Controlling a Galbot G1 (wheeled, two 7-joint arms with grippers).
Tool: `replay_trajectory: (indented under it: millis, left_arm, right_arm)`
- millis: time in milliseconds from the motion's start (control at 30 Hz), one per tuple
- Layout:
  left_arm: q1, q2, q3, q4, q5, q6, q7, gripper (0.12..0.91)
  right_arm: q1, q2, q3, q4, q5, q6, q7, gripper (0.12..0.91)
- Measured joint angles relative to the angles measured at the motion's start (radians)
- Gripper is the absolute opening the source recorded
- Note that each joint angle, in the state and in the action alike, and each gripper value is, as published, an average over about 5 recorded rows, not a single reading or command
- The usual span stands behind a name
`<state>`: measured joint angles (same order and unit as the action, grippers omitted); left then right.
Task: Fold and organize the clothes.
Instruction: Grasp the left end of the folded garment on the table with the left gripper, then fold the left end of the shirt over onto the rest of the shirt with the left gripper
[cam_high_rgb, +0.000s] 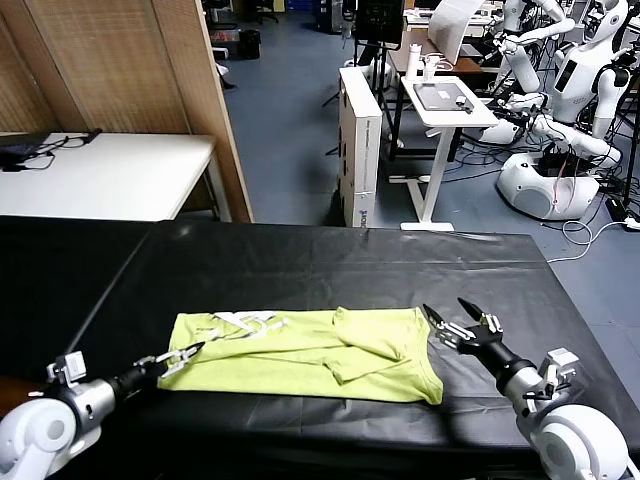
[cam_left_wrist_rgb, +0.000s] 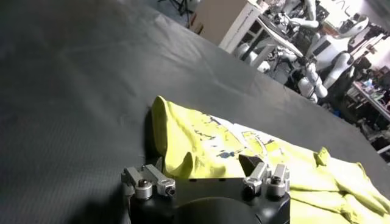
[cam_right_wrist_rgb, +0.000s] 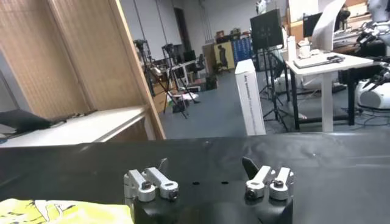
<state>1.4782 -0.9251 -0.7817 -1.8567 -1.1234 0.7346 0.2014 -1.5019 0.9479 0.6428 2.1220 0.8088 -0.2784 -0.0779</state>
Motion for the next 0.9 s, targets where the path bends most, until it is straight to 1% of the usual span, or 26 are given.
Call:
replay_trajectory:
  millis: [100,167,200,267,367,400,433,533,567,633,733,833,900]
  left_arm:
    - [-0.001,0.001,0.000,0.000,-0.004,0.001,-0.009,0.897]
    - [-0.001,0.001,0.000,0.002,-0.005,0.001,-0.019,0.869]
    - [-0.001,0.001,0.000,0.003,-0.005,0.001,-0.024,0.838]
    - [-0.001,0.002,-0.001,0.006,-0.005,0.001,-0.032,0.745]
    - [0.000,0.004,-0.002,0.006,-0.001,0.002,-0.037,0.556]
    - [0.001,0.005,-0.002,0.006,0.002,0.003,-0.037,0.499]
    - [0.002,0.006,-0.001,0.004,0.005,0.003,-0.035,0.424]
    - [0.004,0.005,0.000,-0.003,0.013,0.007,-0.031,0.249]
    - [0.004,0.004,-0.001,-0.006,0.017,0.007,-0.030,0.207]
    - [0.005,0.001,-0.003,-0.016,0.034,0.008,-0.029,0.173]
    - [0.007,-0.002,-0.018,-0.037,0.091,0.008,-0.028,0.183]
    - [0.013,0.002,-0.044,-0.059,0.183,0.003,-0.019,0.178]
    - [0.022,0.011,-0.069,-0.071,0.259,-0.012,-0.013,0.178]
  right_arm:
    - [0.001,0.006,-0.006,0.000,-0.008,0.001,0.000,0.907]
    - [0.001,0.011,-0.011,0.000,-0.013,0.001,0.000,0.907]
    - [0.001,0.013,-0.013,0.000,-0.015,0.001,0.000,0.907]
    - [0.002,0.016,-0.017,0.000,-0.019,0.002,0.000,0.907]
    - [0.004,0.018,-0.023,0.000,-0.025,0.002,0.000,0.907]
    - [0.005,0.019,-0.024,-0.001,-0.027,0.003,0.000,0.907]
    - [0.006,0.020,-0.026,-0.001,-0.030,0.003,0.000,0.907]
    - [0.009,0.022,-0.029,-0.006,-0.041,0.005,0.000,0.907]
    - [0.010,0.024,-0.030,-0.008,-0.044,0.006,0.000,0.907]
    - [0.012,0.028,-0.031,-0.012,-0.053,0.008,0.000,0.907]
    - [0.014,0.036,-0.035,-0.019,-0.074,0.013,-0.001,0.907]
    - [0.014,0.043,-0.041,-0.027,-0.096,0.022,-0.003,0.907]
    - [0.016,0.046,-0.047,-0.032,-0.109,0.027,-0.005,0.907]
